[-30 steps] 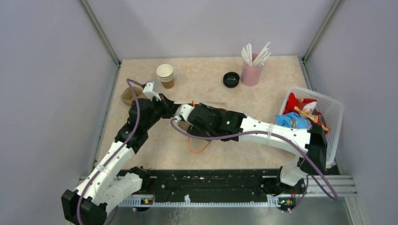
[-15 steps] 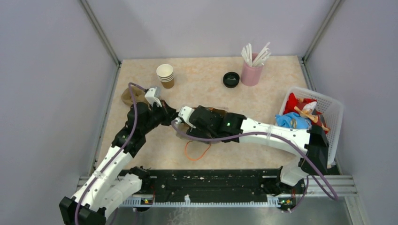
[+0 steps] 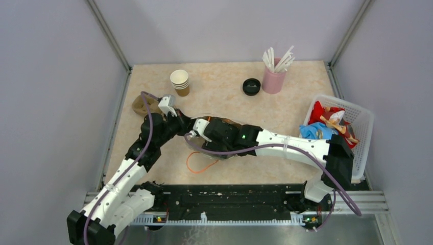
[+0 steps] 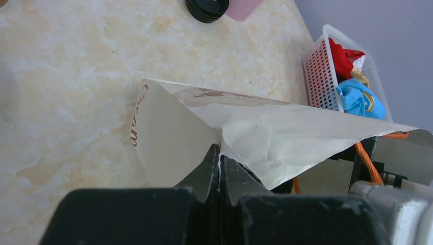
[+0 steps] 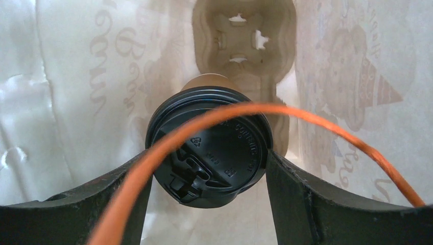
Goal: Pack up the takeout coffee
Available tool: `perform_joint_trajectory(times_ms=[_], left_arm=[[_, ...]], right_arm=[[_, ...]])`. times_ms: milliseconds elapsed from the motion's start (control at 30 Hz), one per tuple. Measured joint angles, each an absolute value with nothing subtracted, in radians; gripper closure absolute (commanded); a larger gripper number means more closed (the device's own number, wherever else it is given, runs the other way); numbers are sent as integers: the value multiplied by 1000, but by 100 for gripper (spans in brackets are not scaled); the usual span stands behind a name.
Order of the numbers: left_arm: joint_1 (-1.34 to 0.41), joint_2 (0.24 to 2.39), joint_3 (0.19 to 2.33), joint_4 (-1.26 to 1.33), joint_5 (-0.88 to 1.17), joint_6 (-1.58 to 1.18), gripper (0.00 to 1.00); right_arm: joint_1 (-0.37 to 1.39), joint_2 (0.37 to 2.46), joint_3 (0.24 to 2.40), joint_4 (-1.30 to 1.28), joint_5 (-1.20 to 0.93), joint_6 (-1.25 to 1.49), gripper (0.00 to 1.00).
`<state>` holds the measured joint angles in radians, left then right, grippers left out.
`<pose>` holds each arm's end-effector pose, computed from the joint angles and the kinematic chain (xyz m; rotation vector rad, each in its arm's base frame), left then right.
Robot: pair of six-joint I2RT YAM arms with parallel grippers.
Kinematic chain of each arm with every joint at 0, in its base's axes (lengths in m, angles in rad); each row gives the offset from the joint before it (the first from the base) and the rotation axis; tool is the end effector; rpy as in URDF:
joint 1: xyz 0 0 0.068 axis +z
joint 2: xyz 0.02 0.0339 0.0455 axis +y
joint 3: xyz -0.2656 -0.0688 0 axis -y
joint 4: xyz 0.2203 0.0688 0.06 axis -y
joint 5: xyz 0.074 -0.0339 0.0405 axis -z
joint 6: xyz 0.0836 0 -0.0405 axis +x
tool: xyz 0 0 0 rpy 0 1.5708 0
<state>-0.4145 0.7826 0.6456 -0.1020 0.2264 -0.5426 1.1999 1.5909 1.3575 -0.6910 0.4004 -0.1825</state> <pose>0.1839 -0.1014 0.2933 0.0474 1.8932 -0.8728 0.1552 0.3093 0.2659 -1.3992 1.9461 -0.0337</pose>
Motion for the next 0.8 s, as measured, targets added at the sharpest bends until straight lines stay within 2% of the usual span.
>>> perform_joint_trajectory(times_ms=[200,800], left_arm=[[-415,843,653,-56,216,-536,100],[-415,800,655,-166,249,-548,100]], right_arm=[[1190,1610,1340,-636,423,-181,30],[1175,1716,1360,-556,571,-166,30]])
